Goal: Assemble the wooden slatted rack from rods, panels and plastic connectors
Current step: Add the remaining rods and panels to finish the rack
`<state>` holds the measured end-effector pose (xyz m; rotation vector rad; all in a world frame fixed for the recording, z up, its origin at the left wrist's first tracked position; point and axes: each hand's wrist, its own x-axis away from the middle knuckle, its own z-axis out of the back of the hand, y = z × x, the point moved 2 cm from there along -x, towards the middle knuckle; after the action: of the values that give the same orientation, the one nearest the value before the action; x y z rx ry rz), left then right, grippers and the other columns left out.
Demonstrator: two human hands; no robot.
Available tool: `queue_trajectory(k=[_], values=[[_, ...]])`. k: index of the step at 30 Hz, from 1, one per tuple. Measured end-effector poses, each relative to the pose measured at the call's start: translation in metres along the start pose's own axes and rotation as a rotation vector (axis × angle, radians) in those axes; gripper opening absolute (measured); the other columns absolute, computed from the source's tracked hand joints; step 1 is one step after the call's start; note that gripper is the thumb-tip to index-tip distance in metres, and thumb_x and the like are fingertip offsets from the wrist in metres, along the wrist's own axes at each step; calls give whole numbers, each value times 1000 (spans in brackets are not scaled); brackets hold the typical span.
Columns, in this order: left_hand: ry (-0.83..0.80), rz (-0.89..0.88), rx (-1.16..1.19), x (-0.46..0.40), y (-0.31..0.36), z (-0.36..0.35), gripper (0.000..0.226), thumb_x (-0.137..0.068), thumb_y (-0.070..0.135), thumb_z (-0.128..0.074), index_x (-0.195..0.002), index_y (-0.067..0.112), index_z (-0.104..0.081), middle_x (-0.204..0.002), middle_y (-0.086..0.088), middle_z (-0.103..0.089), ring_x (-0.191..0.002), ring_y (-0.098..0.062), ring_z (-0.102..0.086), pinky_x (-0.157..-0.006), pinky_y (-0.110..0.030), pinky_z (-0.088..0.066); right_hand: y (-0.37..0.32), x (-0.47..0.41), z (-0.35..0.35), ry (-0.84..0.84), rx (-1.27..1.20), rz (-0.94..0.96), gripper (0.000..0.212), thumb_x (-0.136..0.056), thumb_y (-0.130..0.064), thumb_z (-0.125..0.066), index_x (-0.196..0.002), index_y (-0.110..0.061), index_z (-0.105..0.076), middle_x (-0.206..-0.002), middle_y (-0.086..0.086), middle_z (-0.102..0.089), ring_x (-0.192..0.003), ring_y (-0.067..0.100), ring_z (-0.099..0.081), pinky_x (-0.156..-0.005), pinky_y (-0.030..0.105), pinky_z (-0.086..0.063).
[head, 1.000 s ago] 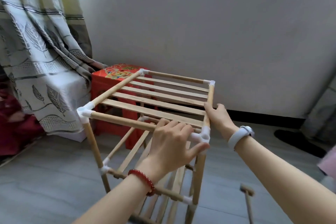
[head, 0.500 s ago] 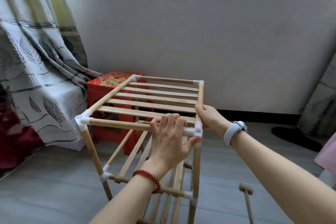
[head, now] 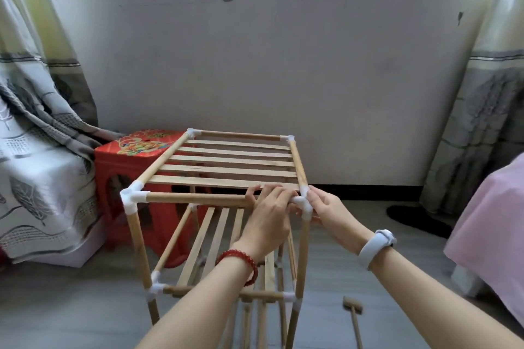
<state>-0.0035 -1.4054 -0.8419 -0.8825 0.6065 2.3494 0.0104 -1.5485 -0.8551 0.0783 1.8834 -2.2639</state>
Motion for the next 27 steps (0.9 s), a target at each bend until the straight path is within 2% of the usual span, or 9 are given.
queue_trajectory(k=[4,10,13,15,17,21,23,25,27], values=[[-2,-5,47,-24,-3,-18,18,-84,5,-59,-98,14,-67,-99,1,-67,-105,-21,-57,-90,-28,-14,2,-13,11,87,-17,33,29,-101,-29,-33,-93,-27,-60,-86,-4,-67,-73,1,-64,-69,16,-52],[-64,-40,70,-41,-22,-27,32,-88,15,-57,-120,12,-59,-118,-1,-60,-119,-19,-50,-100,-19,-8,-1,-43,26,138,60,39,26,-102,-28,-31,-101,-22,-56,-91,-2,-61,-82,7,-58,-68,11,-47],[-162,-39,-116,-40,-30,-34,58,-94,26,-47,-147,18,-25,-152,2,-27,-145,-15,-7,-113,-32,15,0,-54,42,244,87,19,29,-102,-30,-30,-109,-20,-56,-96,2,-60,-82,11,-56,-71,19,-48],[-209,4,-292,-37,-34,-39,70,-95,27,-39,-149,23,5,-158,4,6,-141,-18,23,-110,-42,25,4,-58,50,328,130,-9,37,-102,-31,-31,-124,-13,-54,-107,5,-60,-96,15,-55,-81,25,-44],[-177,7,-392,-26,-31,-44,76,-94,22,-39,-144,21,18,-153,-2,23,-136,-25,33,-108,-47,25,10,-55,53,342,122,-24,43,-101,-33,-32,-134,-11,-48,-123,5,-56,-113,17,-50,-94,27,-40],[-124,-60,-280,23,-25,-73,79,-74,9,-60,-146,9,-27,-153,-18,-19,-142,-33,-8,-111,-59,-16,64,-22,54,387,165,-71,39,-101,-28,-35,-135,-11,-45,-121,3,-57,-109,13,-52,-90,27,-42],[-247,-53,-284,56,-29,-100,77,-67,15,-75,-137,8,-43,-146,-18,-37,-137,-34,-24,-101,-63,-33,118,2,54,353,237,-235,35,-100,-21,-38,-131,-9,-49,-120,8,-58,-107,18,-54,-91,33,-46],[-416,29,-279,84,-38,-126,74,-81,23,-66,-144,12,-30,-152,-15,-27,-140,-30,-10,-107,-65,-24,177,25,53,319,290,-446,31,-97,-12,-40,-121,1,-55,-113,18,-61,-97,26,-57,-85,39,-46],[-587,82,-342,109,-52,-161,67,-95,32,-40,-150,21,-3,-158,-8,-3,-143,-25,11,-113,-60,2,243,50,50,297,343,-637,27,-94,-7,-42,-108,7,-60,-106,25,-63,-93,33,-59,-81,41,-46]])
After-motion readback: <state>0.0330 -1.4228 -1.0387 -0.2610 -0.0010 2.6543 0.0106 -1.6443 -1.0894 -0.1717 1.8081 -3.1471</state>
